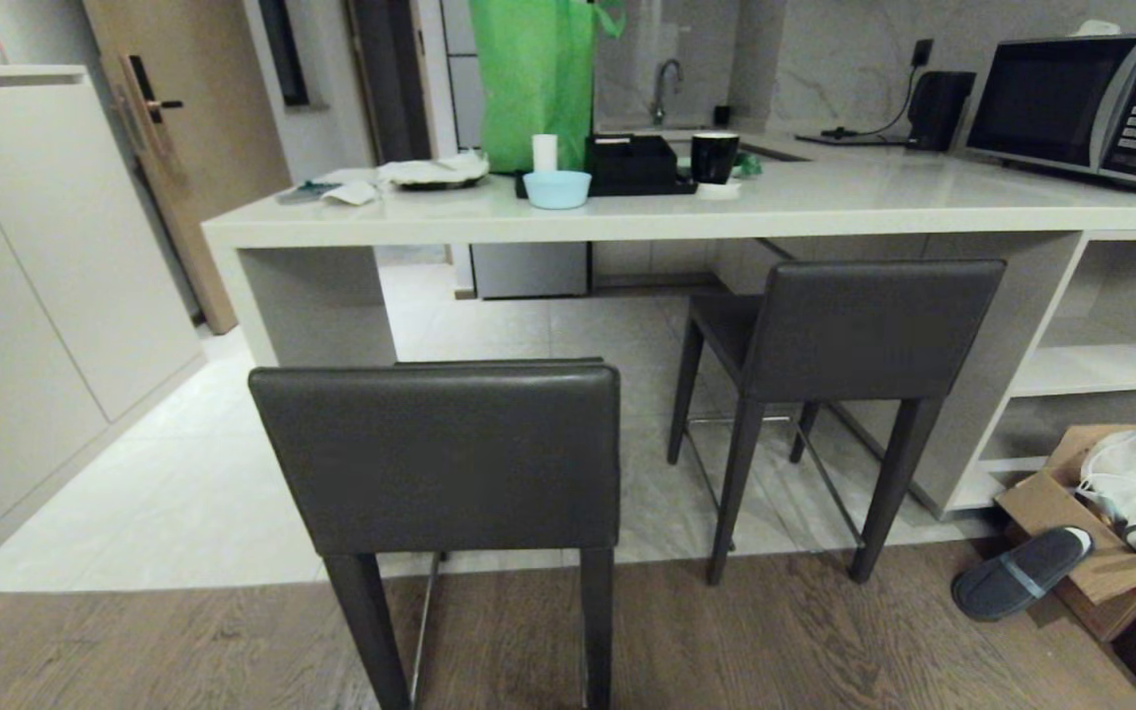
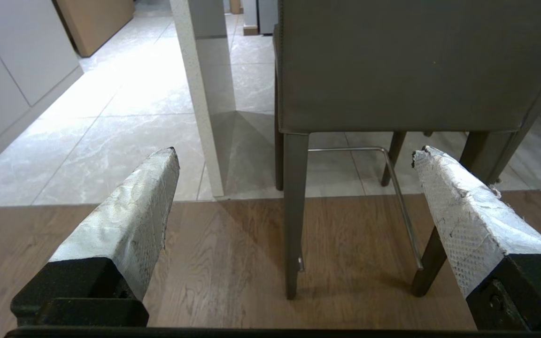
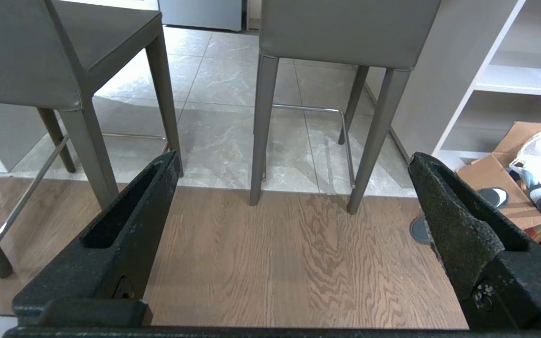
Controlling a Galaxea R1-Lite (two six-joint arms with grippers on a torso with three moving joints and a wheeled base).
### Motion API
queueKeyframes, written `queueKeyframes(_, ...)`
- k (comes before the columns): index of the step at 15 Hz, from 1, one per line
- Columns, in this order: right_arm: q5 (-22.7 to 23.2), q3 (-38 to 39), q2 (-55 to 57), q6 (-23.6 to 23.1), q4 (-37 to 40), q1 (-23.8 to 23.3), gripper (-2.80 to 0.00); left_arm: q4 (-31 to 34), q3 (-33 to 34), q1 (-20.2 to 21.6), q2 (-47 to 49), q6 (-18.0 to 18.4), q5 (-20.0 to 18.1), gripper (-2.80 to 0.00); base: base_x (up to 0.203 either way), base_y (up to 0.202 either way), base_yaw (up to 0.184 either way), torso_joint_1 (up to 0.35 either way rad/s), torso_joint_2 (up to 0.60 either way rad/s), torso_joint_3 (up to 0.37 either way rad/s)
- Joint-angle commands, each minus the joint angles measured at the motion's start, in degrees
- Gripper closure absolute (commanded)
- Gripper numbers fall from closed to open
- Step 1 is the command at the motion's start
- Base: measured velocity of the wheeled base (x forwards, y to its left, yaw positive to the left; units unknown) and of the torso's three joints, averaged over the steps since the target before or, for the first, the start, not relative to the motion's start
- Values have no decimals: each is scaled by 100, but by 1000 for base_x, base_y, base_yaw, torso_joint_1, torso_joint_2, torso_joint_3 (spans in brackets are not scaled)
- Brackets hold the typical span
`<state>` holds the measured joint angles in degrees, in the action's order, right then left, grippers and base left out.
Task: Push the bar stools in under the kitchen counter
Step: Pull the gray chair out from under the dining table
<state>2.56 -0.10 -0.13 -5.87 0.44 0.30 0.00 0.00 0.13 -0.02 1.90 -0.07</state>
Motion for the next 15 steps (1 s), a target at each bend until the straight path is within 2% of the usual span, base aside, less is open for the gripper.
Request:
queueKeyframes(1, 8, 1, 13, -2, 0, 5, -280, -25, 18, -5, 11, -187, -1, -280, 0, 0, 0, 0, 0, 0)
queueKeyframes(7, 9, 1, 5, -63, 0, 5, -280, -35, 18, -5, 11, -182, 7, -280, 0, 0, 0, 0, 0, 0)
queueKeyframes(9, -27, 1, 13, 78, 0, -4, -280, -35, 18, -13, 11, -242, 7, -280, 0, 0, 0, 0, 0, 0)
queueKeyframes(10, -45, 1, 13, 76, 0, -4, 0, -35, 18, 3, 11, -252, 7, -280, 0, 0, 0, 0, 0, 0)
queueKeyframes(13, -67, 1, 5, 122, -18, -4, 0, -35, 18, -9, 11, -252, 7, -280, 0, 0, 0, 0, 0, 0)
queueKeyframes(15, -208, 1, 12, 451, -32, -4, 0, -35, 18, -5, 11, -252, 7, -280, 0, 0, 0, 0, 0, 0)
